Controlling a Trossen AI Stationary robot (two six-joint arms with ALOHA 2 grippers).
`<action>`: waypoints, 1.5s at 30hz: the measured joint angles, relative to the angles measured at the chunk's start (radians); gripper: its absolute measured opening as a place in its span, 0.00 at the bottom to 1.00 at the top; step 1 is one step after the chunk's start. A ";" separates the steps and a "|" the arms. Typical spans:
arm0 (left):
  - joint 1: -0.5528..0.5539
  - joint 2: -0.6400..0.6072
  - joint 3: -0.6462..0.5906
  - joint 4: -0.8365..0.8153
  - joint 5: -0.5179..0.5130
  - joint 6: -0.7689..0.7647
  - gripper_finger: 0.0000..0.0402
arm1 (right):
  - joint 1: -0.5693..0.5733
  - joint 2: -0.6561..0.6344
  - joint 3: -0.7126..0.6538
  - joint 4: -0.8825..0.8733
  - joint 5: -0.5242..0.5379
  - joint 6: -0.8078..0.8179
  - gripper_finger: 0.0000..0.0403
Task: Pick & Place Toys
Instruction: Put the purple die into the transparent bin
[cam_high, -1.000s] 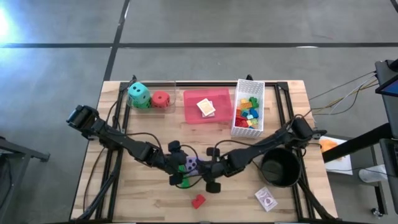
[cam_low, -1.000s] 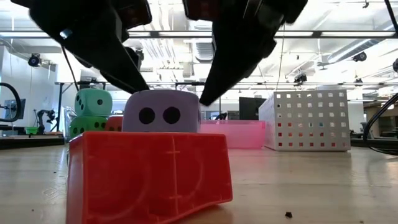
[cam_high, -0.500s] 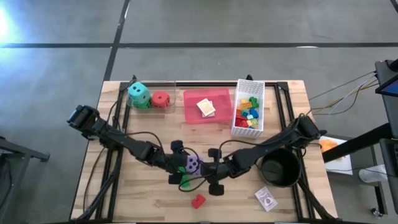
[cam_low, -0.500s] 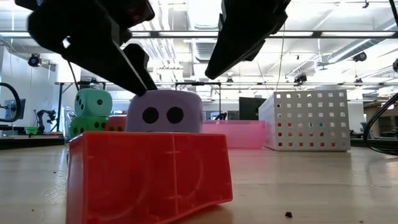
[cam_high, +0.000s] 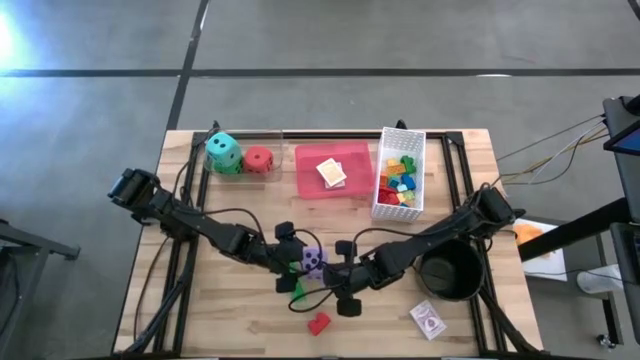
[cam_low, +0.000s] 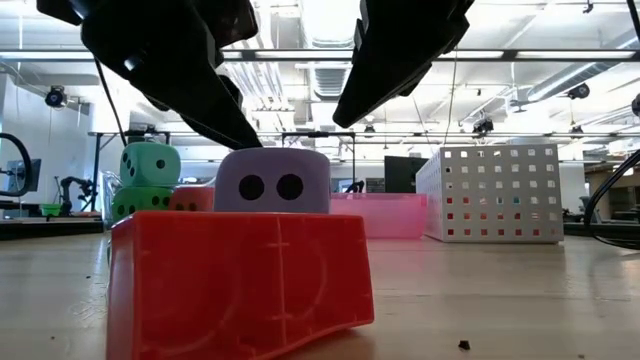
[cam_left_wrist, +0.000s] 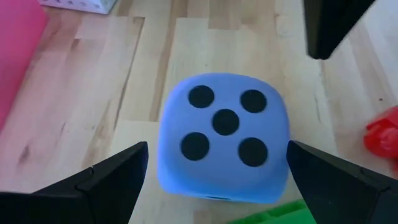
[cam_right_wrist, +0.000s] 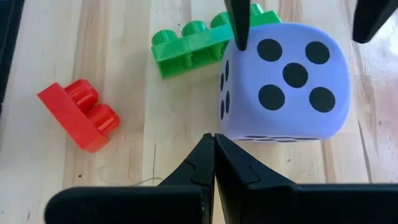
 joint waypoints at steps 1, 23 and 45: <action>0.000 0.000 0.000 0.000 0.002 -0.006 0.96 | 0.000 0.000 0.000 0.000 0.004 0.000 0.02; 0.004 0.002 0.002 -0.006 0.014 -0.031 0.99 | 0.003 0.000 0.000 0.000 0.007 0.000 0.02; 0.003 0.065 -0.002 0.068 0.050 -0.031 0.99 | 0.006 0.001 0.000 0.008 0.006 0.000 0.02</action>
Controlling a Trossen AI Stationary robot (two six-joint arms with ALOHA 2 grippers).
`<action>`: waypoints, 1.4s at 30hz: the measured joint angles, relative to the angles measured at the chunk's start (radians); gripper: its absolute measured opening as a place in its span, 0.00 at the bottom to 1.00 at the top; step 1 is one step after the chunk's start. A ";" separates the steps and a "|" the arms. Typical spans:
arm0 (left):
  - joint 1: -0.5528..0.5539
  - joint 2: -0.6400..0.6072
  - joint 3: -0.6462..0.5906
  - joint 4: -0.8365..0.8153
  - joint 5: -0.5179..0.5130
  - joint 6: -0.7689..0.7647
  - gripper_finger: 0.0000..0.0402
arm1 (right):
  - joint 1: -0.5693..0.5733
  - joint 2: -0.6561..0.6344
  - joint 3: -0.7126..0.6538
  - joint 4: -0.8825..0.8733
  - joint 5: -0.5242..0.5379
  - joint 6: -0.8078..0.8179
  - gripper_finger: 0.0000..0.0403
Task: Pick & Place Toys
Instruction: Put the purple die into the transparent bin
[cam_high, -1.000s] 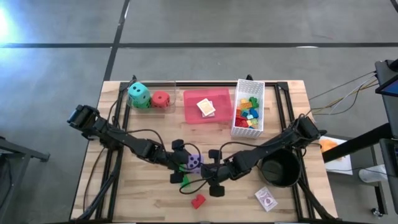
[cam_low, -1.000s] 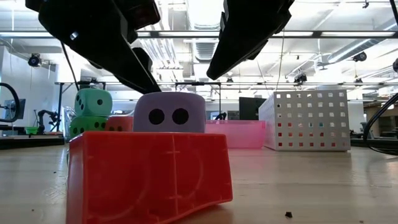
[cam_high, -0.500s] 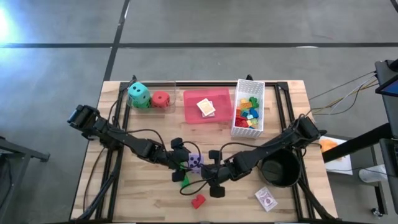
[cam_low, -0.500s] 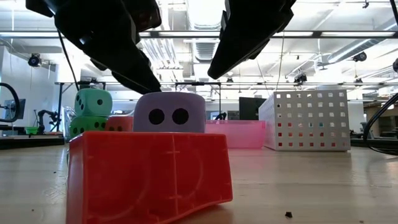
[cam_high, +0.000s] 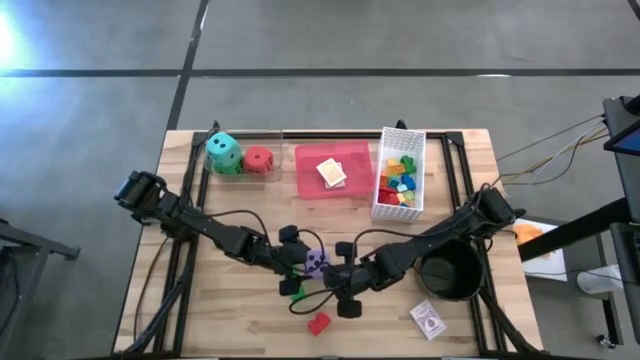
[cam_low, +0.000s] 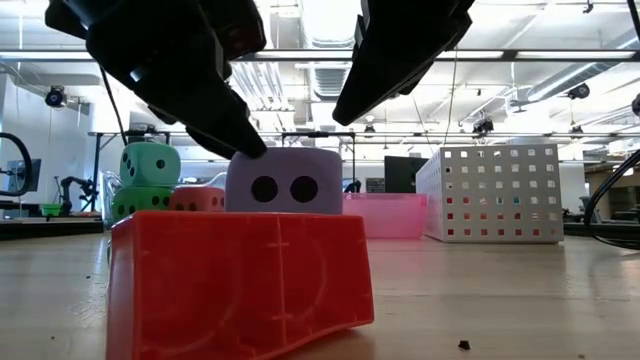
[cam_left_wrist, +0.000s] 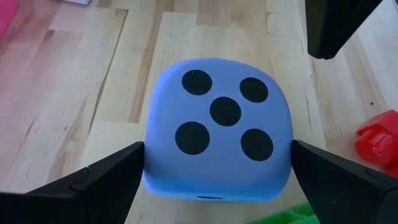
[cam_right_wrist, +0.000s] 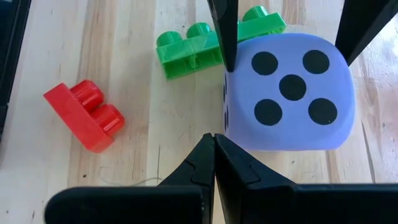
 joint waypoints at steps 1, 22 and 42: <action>0.000 0.000 0.000 -0.002 0.000 0.000 0.99 | 0.000 0.000 0.000 0.000 0.000 0.000 0.02; 0.000 0.005 -0.010 -0.025 -0.029 0.034 0.97 | 0.016 0.000 0.000 0.000 -0.001 0.000 0.02; 0.000 -0.016 -0.002 -0.052 -0.033 0.026 0.70 | 0.016 0.000 0.000 0.000 0.008 0.000 0.02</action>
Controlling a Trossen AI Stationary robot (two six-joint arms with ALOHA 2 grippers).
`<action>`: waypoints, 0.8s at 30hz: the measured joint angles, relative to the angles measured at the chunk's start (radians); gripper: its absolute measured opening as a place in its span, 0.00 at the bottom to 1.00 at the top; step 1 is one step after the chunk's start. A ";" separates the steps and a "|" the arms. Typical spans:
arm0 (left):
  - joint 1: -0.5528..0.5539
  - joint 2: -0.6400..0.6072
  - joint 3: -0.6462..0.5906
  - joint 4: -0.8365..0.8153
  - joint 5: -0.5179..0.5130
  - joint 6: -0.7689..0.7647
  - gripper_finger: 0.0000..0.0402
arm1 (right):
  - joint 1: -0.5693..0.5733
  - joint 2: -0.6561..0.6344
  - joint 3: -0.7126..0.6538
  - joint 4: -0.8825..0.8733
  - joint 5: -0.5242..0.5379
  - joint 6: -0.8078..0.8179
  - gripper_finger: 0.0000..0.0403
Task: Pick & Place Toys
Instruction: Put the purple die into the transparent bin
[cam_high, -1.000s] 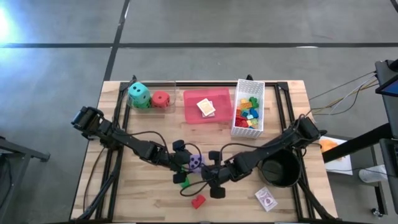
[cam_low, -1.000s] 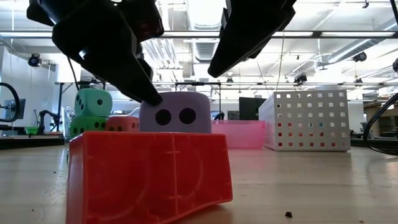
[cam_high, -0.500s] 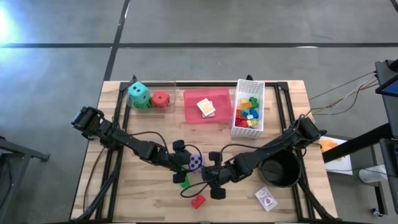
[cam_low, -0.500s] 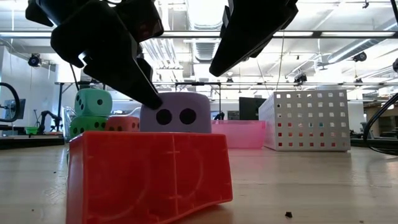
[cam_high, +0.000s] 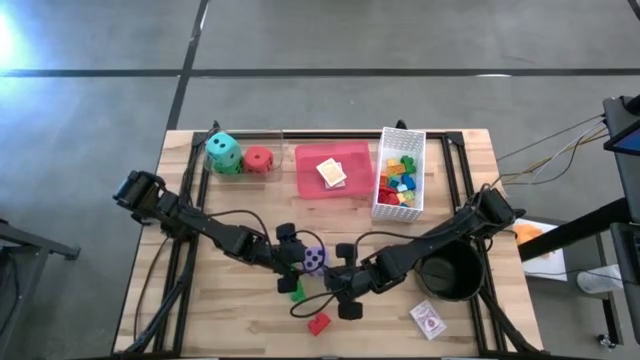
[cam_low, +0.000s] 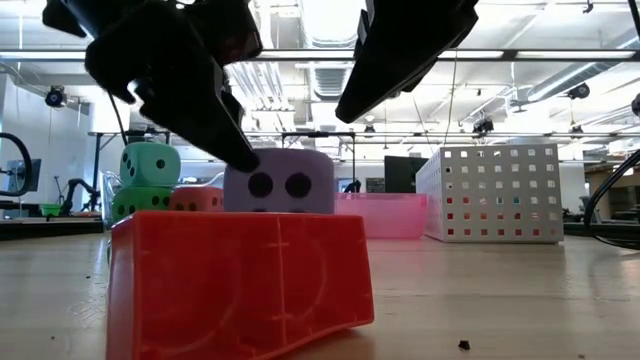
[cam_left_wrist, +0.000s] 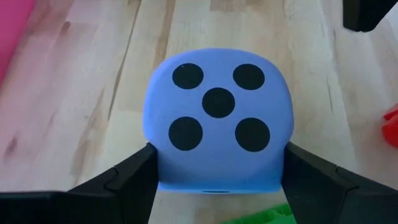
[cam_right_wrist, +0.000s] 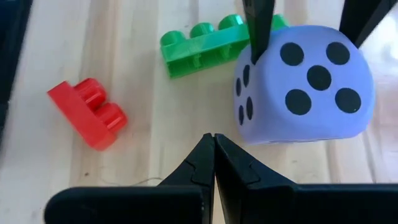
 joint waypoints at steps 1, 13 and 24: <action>0.000 -0.009 0.005 -0.013 -0.001 0.000 0.70 | 0.000 0.000 0.000 0.000 0.013 0.000 0.02; 0.047 -0.287 0.018 -0.283 -0.181 -0.075 0.70 | 0.000 -0.141 -0.001 -0.096 0.118 -0.011 0.02; 0.315 -0.520 0.053 -0.575 -0.378 -0.214 0.70 | -0.008 -0.244 -0.008 -0.174 0.255 -0.053 0.02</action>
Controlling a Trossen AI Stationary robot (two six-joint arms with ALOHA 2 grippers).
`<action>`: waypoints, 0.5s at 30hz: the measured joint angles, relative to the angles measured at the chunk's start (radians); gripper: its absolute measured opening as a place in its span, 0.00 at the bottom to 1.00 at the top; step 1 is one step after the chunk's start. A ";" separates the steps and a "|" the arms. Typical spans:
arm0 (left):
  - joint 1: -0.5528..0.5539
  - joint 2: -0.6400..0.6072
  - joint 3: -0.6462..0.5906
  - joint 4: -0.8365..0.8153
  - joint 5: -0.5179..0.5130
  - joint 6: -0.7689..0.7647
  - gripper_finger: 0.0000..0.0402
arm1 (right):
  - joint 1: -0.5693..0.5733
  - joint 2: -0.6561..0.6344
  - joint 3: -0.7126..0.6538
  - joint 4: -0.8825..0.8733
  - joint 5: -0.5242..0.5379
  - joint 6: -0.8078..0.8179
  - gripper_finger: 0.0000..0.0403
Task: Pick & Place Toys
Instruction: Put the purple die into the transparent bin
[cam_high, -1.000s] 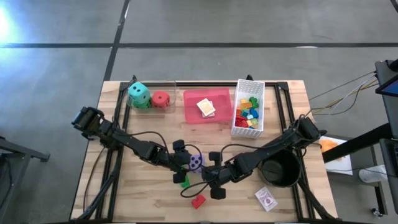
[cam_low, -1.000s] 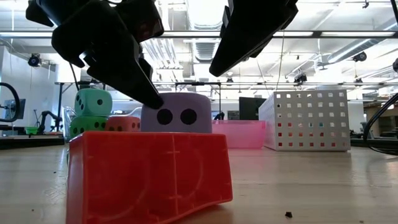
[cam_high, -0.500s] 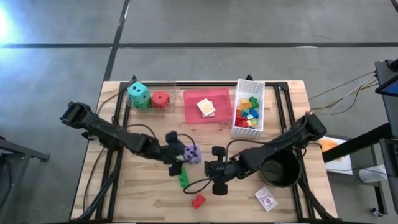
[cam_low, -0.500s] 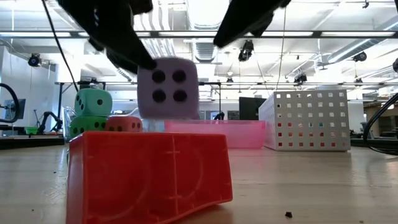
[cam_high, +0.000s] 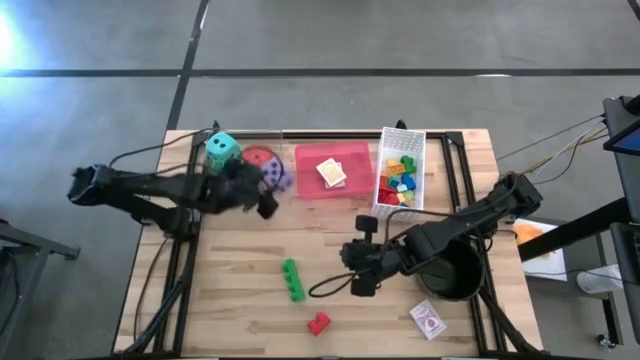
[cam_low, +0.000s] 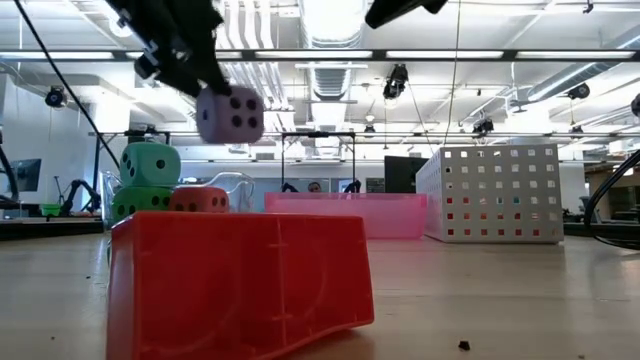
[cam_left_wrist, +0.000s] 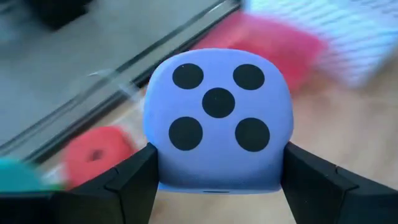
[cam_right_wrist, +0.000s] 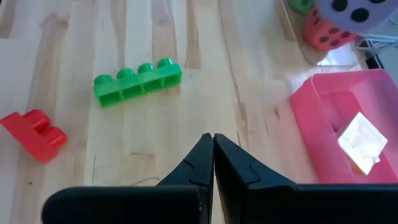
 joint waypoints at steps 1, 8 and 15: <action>0.041 0.004 0.018 -0.049 0.005 -0.007 0.70 | -0.002 -0.001 -0.002 0.001 0.000 -0.003 0.02; 0.323 0.054 0.106 -0.201 0.100 -0.061 0.70 | -0.017 -0.018 -0.036 -0.002 0.006 0.022 0.02; 0.425 0.106 0.121 -0.196 0.131 -0.044 0.70 | -0.064 -0.077 -0.076 -0.039 0.028 0.098 0.02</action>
